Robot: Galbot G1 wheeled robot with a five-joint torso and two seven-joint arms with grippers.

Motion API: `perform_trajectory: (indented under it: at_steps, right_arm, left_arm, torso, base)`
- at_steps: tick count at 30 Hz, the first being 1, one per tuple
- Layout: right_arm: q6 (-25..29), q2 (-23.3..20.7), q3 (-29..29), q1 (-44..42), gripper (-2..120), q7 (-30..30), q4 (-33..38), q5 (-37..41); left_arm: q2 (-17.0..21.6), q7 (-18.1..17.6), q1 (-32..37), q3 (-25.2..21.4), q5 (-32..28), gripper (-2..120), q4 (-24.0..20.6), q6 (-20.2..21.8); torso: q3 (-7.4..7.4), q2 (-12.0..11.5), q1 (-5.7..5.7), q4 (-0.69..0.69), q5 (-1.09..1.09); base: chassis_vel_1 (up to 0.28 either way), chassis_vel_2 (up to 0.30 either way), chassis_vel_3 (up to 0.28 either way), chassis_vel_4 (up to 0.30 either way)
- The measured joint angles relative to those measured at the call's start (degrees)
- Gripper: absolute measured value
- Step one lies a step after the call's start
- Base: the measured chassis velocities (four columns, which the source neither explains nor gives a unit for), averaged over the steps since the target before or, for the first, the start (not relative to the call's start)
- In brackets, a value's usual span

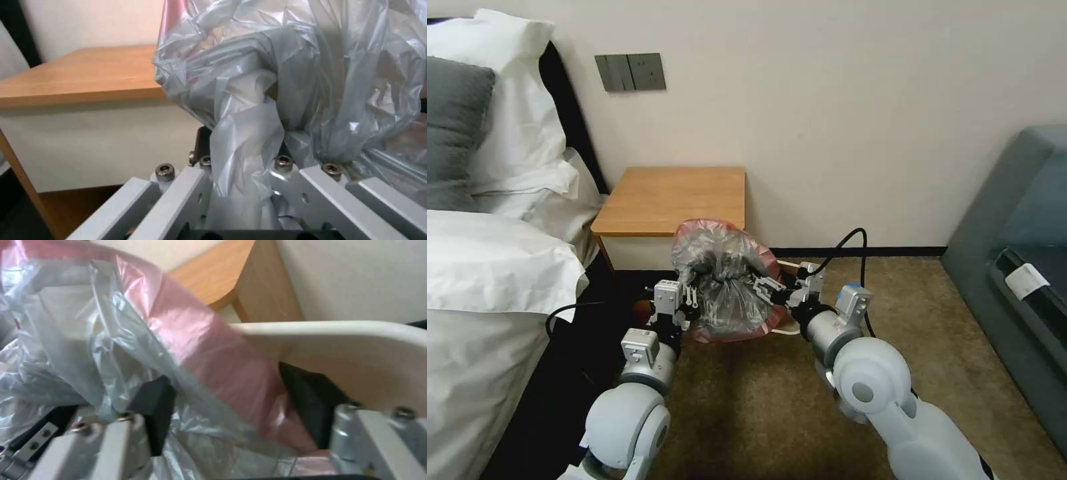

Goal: Pick up the garbage bag from the table and place it over the trash can.

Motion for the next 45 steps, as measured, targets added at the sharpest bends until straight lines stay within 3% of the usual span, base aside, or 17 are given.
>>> perform_trajectory:
  at_steps: [3, 15, 33, 45]
  right_arm:
    - [0.22, -0.05, 0.00, -0.27, 43, -0.17, 0.10, -0.13]
    - [0.93, -0.85, 0.68, -2.36, 1, -1.01, 3.01, -0.93]
    - [0.86, -2.72, 6.01, -3.50, 0, -1.93, 6.48, 0.46]
    - [-1.60, -6.74, 12.12, -2.17, 0, -3.24, 4.17, 6.59]
  left_arm:
    - [-0.09, -0.04, -0.09, 0.02, -0.04, 7, 0.38, -0.01]
    - [-0.11, -0.42, -0.24, -0.21, -0.33, 7, 1.52, -0.05]
    - [-0.16, -0.48, 0.49, -0.64, -1.30, 7, 2.31, -1.01]
    - [-0.45, 4.74, 0.89, -2.04, -2.57, 7, 2.53, -5.22]
  torso:
    - [0.00, 0.00, 0.00, 0.00, 0.00]
    - [0.00, 0.00, 0.00, 0.00, 0.00]
    - [0.00, 0.00, 0.00, 0.00, 0.00]
    - [0.00, 0.00, 0.00, 0.00, 0.01]
  base:
    - [0.000, 0.000, 0.000, 0.000]
    - [0.000, 0.000, 0.000, 0.000]
    - [0.000, 0.000, 0.000, 0.000]
    - [0.000, 0.000, 0.000, 0.000]
